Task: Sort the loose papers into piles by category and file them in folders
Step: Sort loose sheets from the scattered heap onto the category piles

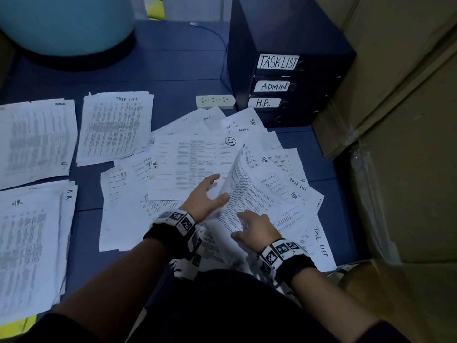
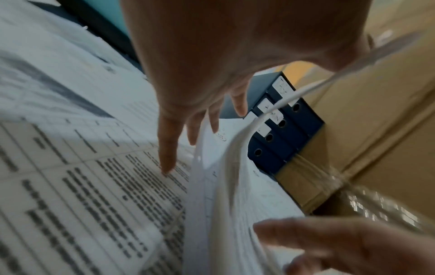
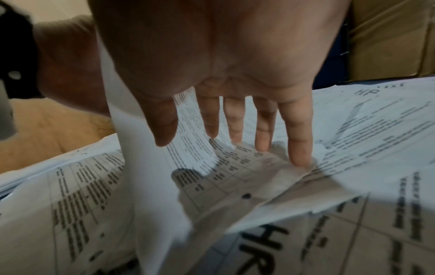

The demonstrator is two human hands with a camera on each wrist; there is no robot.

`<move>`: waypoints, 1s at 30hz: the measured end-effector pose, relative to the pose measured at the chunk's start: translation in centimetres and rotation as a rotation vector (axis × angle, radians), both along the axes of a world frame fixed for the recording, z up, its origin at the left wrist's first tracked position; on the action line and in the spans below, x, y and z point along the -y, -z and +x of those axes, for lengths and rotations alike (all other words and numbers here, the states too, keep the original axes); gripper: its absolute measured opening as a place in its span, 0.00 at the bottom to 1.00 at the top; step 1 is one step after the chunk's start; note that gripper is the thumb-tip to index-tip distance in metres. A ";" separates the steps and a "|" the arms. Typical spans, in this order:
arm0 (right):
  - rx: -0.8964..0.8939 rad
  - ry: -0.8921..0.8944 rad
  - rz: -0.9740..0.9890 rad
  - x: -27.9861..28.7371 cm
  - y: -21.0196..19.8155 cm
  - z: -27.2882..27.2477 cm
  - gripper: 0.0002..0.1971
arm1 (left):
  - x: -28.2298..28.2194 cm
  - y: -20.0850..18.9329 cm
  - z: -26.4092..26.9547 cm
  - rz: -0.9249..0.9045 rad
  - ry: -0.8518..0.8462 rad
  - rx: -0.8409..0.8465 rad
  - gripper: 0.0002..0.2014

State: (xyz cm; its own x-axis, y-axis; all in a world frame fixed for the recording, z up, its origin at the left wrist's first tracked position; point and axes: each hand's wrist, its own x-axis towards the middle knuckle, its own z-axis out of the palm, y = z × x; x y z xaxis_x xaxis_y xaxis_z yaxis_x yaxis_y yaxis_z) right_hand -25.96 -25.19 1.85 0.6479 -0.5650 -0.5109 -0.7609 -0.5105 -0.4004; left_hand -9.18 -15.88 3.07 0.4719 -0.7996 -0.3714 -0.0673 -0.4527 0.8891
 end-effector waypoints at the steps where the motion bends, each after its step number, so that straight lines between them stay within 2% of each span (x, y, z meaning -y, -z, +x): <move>1: -0.004 -0.008 -0.004 -0.1 -0.2 0.1 0.27 | 0.0 0.1 -0.1 0.059 0.036 0.085 0.53; 3: -0.007 -0.038 0.009 0.0 0.0 0.4 0.26 | 0.0 0.8 -0.4 0.168 0.087 0.304 0.34; 5: -0.027 -0.055 0.044 0.5 0.4 0.5 0.28 | -0.1 1.2 -0.3 0.185 0.044 0.481 0.12; 6: -0.022 -0.037 0.075 0.9 0.5 0.5 0.31 | -0.3 1.1 -0.2 0.189 0.009 0.533 0.08; 9: 0.181 0.166 0.109 2.4 -0.2 0.7 0.36 | -0.8 -0.8 0.8 0.165 -0.129 0.511 0.07; 12: 0.371 0.393 -0.072 4.3 -2.1 1.1 0.42 | -1.5 -3.3 2.0 0.041 -0.136 0.334 0.07; 13: 0.379 0.405 -0.087 4.9 -2.6 1.4 0.40 | -1.7 -4.1 2.5 0.005 -0.137 0.267 0.05; 14: 0.377 0.380 -0.057 5.3 -3.0 1.7 0.33 | -1.9 -4.7 3.0 -0.024 -0.151 0.214 0.05; 16: 0.418 0.324 0.086 5.5 -3.2 2.2 0.11 | -2.2 -5.1 4.2 -0.100 -0.254 0.190 0.07; 17: 0.481 0.339 0.154 5.5 -3.2 2.4 0.06 | -2.3 -5.2 4.6 -0.140 -0.333 0.207 0.09; 19: 0.629 0.481 0.280 5.1 -2.8 2.4 0.06 | -2.9 -4.8 5.2 -0.164 -0.500 0.207 0.23; 20: 0.686 0.560 0.349 4.9 -2.6 2.4 0.06 | -3.1 -4.4 5.3 -0.149 -0.555 0.131 0.30; 22: 0.744 0.644 0.474 4.3 -2.1 2.3 0.08 | -3.3 -3.7 4.9 -0.028 -0.525 -0.004 0.37; 24: 0.738 0.635 0.549 3.9 -1.8 2.2 0.10 | -3.2 -2.7 4.4 0.136 -0.384 0.056 0.33; 25: 0.717 0.621 0.565 4.0 -1.6 2.0 0.09 | -3.1 -2.3 4.3 0.180 -0.342 0.117 0.26; 27: 0.668 0.629 0.552 4.5 -1.4 1.6 0.05 | -3.0 -1.9 4.2 0.183 -0.372 0.175 0.11; 28: 0.633 0.651 0.503 5.0 -1.2 1.2 0.04 | -3.1 -1.8 4.2 0.175 -0.406 0.174 0.10; 30: 0.471 0.643 0.276 6.6 -0.4 0.1 0.13 | -3.5 -1.9 4.5 0.191 -0.453 0.209 0.13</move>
State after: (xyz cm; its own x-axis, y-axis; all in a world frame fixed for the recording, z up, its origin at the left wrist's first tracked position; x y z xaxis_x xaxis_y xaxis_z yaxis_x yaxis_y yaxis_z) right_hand -25.85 -31.78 2.23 0.4228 -0.7912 -0.4417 -0.5926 0.1274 -0.7954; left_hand -4.71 -12.37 4.92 0.8339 -0.4257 -0.3513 0.0055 -0.6301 0.7765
